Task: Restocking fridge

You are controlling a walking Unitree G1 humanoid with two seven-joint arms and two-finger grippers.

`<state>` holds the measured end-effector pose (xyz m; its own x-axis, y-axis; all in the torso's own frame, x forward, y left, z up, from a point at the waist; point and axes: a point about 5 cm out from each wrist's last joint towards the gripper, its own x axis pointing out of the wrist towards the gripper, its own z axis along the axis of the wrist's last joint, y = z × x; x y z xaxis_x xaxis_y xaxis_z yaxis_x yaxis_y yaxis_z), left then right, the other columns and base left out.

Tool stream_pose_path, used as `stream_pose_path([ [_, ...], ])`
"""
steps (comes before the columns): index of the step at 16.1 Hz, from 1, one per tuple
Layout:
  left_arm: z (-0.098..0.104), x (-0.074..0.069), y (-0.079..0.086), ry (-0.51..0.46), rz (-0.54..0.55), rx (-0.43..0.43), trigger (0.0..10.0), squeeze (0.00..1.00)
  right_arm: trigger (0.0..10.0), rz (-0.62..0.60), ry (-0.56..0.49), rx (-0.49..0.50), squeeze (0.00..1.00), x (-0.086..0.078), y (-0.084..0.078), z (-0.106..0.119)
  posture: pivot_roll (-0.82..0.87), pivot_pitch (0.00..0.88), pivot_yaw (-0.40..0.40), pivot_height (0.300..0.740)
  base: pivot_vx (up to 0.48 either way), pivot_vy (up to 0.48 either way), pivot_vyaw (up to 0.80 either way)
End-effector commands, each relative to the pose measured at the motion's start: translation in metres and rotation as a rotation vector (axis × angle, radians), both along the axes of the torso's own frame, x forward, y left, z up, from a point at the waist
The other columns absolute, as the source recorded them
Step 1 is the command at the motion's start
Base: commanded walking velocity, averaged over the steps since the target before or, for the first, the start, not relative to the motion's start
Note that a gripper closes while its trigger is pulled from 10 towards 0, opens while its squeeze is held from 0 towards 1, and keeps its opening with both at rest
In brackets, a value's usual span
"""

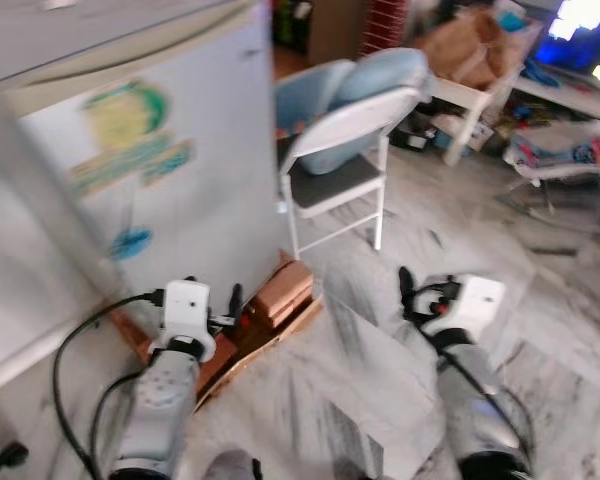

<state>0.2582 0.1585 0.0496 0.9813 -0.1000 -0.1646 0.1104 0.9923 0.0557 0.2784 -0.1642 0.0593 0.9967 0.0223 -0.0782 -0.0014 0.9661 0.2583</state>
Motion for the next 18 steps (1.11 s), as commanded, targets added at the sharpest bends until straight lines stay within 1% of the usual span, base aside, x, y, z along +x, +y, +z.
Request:
stream_pose_path([
  [1, -0.001, 0.001, 0.000, 0.025, 0.014, 0.001, 10.0, 0.00, 10.0, -0.014, 0.039, -0.041, 0.00, 0.000, -0.004, -0.004, 0.13, 0.047, -0.005, 0.740, -0.341, 0.341, 0.00],
  [2, -0.001, 0.002, -0.001, 0.028, 0.006, -0.003, 10.0, 0.00, 10.0, -0.015, 0.062, -0.061, 0.00, 0.000, -0.004, -0.007, 0.13, 0.047, -0.005, 0.740, -0.352, 0.330, 0.00],
  [3, 0.001, 0.002, -0.006, 0.007, -0.041, 0.017, 10.0, 0.00, 10.0, -0.006, 0.073, -0.034, 0.00, -0.002, -0.004, -0.010, 0.13, 0.046, -0.004, 0.740, -0.337, 0.345, 0.00],
  [5, 0.001, 0.002, -0.007, 0.005, -0.043, 0.013, 10.0, 0.00, 10.0, -0.010, 0.075, -0.041, 0.00, -0.002, -0.004, -0.010, 0.13, 0.047, -0.003, 0.740, -0.332, 0.351, 0.00],
  [7, 0.001, 0.002, -0.007, 0.006, -0.040, 0.013, 10.0, 0.00, 10.0, -0.028, 0.076, -0.071, 0.00, -0.001, -0.004, -0.010, 0.13, 0.048, -0.002, 0.740, -0.326, 0.356, 0.00],
  [8, 0.001, 0.001, -0.007, 0.008, -0.039, 0.015, 10.0, 0.00, 10.0, -0.048, 0.074, -0.106, 0.00, 0.000, -0.005, -0.010, 0.14, 0.048, -0.002, 0.740, -0.315, 0.368, 0.00],
  [9, 0.005, 0.001, -0.007, -0.046, -0.069, 0.048, 10.0, 0.00, 10.0, -0.018, 0.021, -0.108, 0.00, 0.002, -0.001, -0.005, 0.14, 0.049, -0.004, 0.740, 0.000, 0.480, 0.00],
  [10, 0.005, 0.001, -0.006, -0.049, -0.072, 0.039, 10.0, 0.00, 10.0, 0.009, -0.013, -0.123, 0.00, 0.003, 0.002, -0.001, 0.14, 0.048, -0.007, 0.740, 0.000, 0.480, 0.00],
  [11, 0.005, 0.001, -0.006, -0.046, -0.070, 0.033, 10.0, 0.00, 10.0, 0.020, -0.027, -0.115, 0.00, 0.003, 0.004, 0.001, 0.14, 0.048, -0.007, 0.740, 0.000, 0.480, 0.00],
  [12, 0.006, 0.001, -0.007, -0.066, -0.089, 0.042, 10.0, 0.00, 10.0, 0.049, -0.033, -0.050, 0.00, 0.003, 0.007, 0.004, 0.14, 0.051, -0.010, 0.740, 0.000, 0.469, 0.00],
  [13, 0.006, 0.001, -0.006, -0.057, -0.073, 0.045, 10.0, 0.00, 10.0, 0.042, -0.046, -0.094, 0.00, 0.003, 0.006, 0.006, 0.14, 0.051, -0.010, 0.740, 0.000, 0.000, 0.00],
  [14, 0.005, 0.000, -0.006, -0.055, -0.071, 0.037, 10.0, 0.00, 10.0, 0.034, -0.047, -0.112, 0.00, 0.003, 0.005, 0.006, 0.14, 0.052, -0.011, 0.740, 0.000, 0.000, 0.00],
  [15, 0.004, 0.000, -0.007, -0.041, -0.069, 0.027, 10.0, 0.00, 10.0, 0.020, -0.038, -0.104, 0.00, 0.003, 0.004, 0.005, 0.14, 0.052, -0.012, 0.740, 0.000, 0.000, 0.00],
  [16, 0.004, -0.001, -0.008, -0.060, -0.093, 0.026, 10.0, 0.00, 10.0, 0.009, -0.041, -0.106, 0.00, 0.003, 0.002, 0.005, 0.14, 0.053, -0.012, 0.740, 0.000, 0.000, 0.00],
  [18, 0.003, -0.001, -0.008, -0.054, -0.105, 0.003, 10.0, 0.00, 10.0, 0.002, -0.050, -0.098, 0.00, 0.003, 0.000, 0.006, 0.14, 0.053, -0.013, 0.740, 0.000, 0.000, 0.00],
])
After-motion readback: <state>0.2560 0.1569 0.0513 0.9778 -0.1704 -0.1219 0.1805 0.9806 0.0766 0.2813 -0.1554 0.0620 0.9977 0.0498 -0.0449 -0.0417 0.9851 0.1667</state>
